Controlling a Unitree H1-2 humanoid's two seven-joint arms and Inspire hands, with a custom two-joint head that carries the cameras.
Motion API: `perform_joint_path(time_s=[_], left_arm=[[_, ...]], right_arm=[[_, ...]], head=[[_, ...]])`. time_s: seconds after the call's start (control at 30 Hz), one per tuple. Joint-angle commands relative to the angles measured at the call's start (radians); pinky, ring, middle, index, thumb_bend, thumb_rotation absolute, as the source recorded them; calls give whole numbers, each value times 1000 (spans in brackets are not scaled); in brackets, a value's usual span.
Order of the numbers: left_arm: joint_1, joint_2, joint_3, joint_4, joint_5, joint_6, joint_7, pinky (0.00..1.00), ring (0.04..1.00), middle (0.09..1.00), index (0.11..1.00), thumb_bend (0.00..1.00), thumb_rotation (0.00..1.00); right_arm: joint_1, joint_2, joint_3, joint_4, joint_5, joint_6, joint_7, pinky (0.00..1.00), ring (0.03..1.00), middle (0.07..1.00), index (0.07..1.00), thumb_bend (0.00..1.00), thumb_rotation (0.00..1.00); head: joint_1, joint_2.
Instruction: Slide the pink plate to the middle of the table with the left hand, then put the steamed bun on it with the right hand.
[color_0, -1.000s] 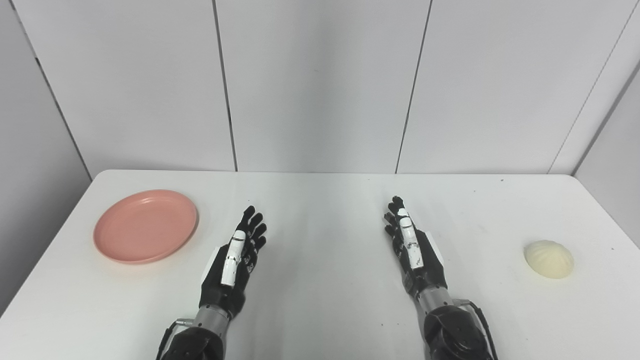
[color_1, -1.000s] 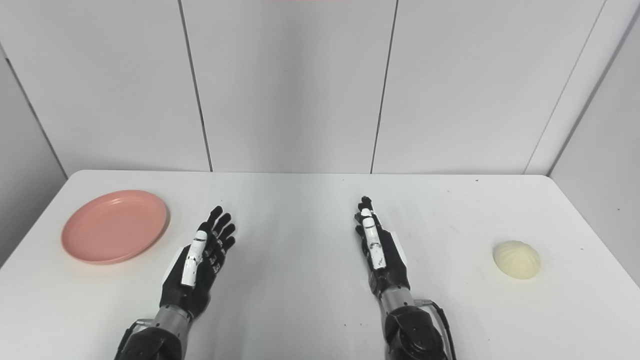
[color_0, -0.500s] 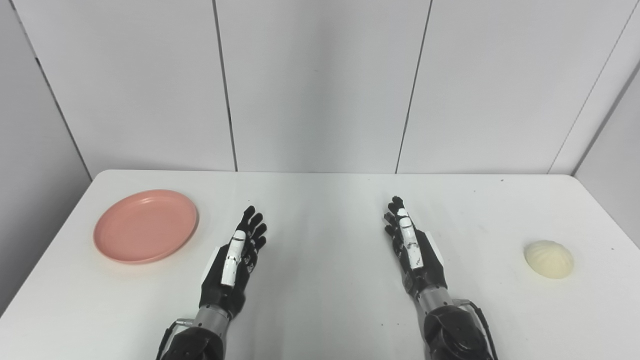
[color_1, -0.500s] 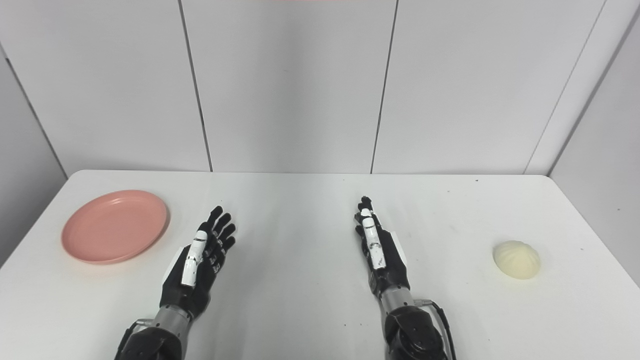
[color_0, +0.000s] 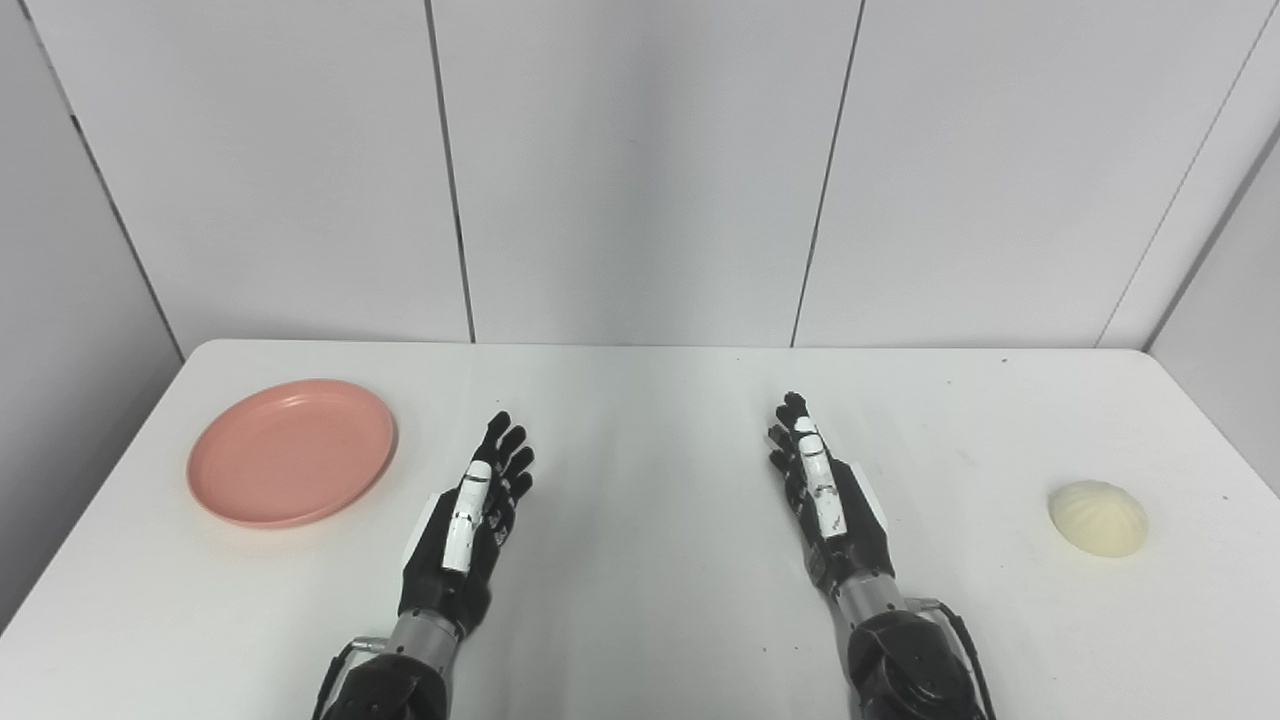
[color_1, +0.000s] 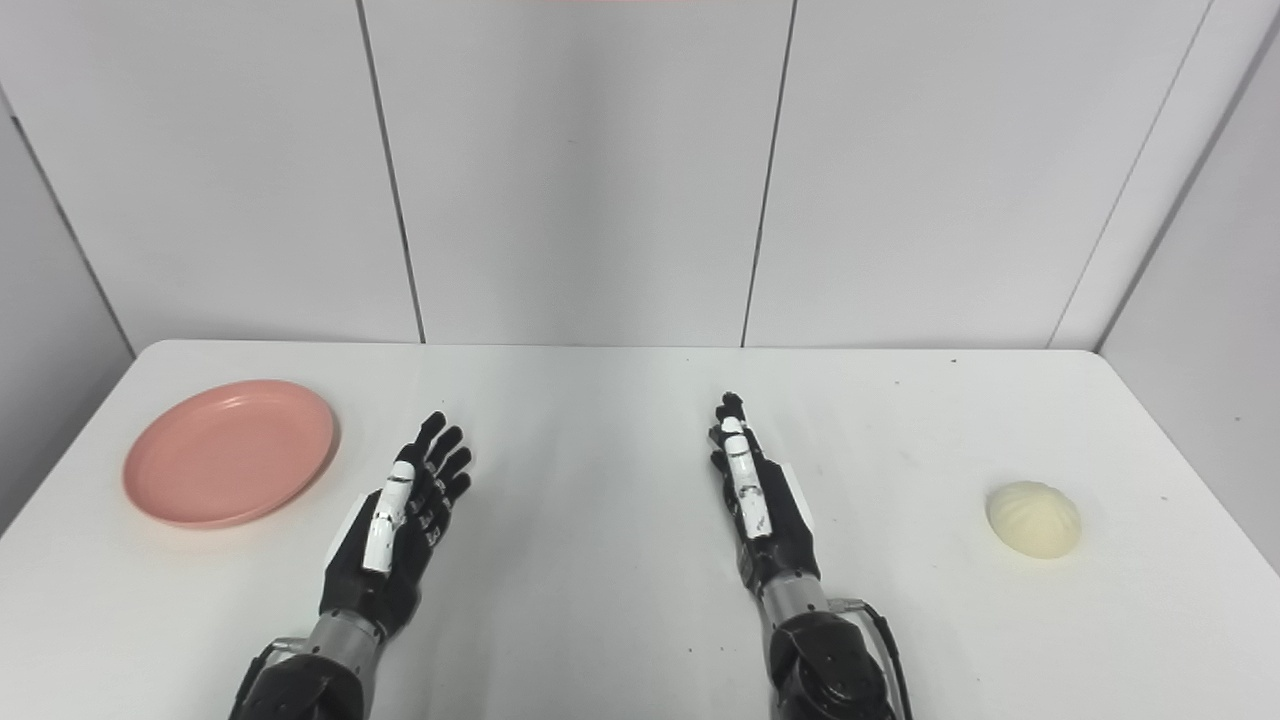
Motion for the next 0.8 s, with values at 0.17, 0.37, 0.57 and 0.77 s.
perform_joint_path(time_s=[0.17, 0.37, 0.57, 0.77], left_arm=[[70, 10, 1, 86, -1, 42, 1, 1000, 986, 993, 1000, 413, 1000], [72, 11, -1, 80, -1, 47, -1, 1000, 987, 994, 1000, 414, 1000], [73, 9, 0, 77, -2, 48, 2, 1000, 988, 994, 1000, 411, 1000], [74, 8, 0, 74, -1, 51, 4, 1000, 987, 994, 1000, 409, 1000]], right_arm=[[49, 5, 5, 56, 3, -10, 13, 1000, 1000, 1000, 1000, 173, 1000], [49, 3, 6, 56, 6, -7, 17, 1000, 1000, 1000, 1000, 182, 1000], [51, 3, 9, 47, -3, 1, 9, 1000, 1000, 1000, 1000, 176, 1000], [50, 6, 4, 58, 4, -19, 13, 1000, 1000, 1000, 1000, 177, 1000]], head=[[2, -1], [3, 1], [3, 3], [2, 4]])
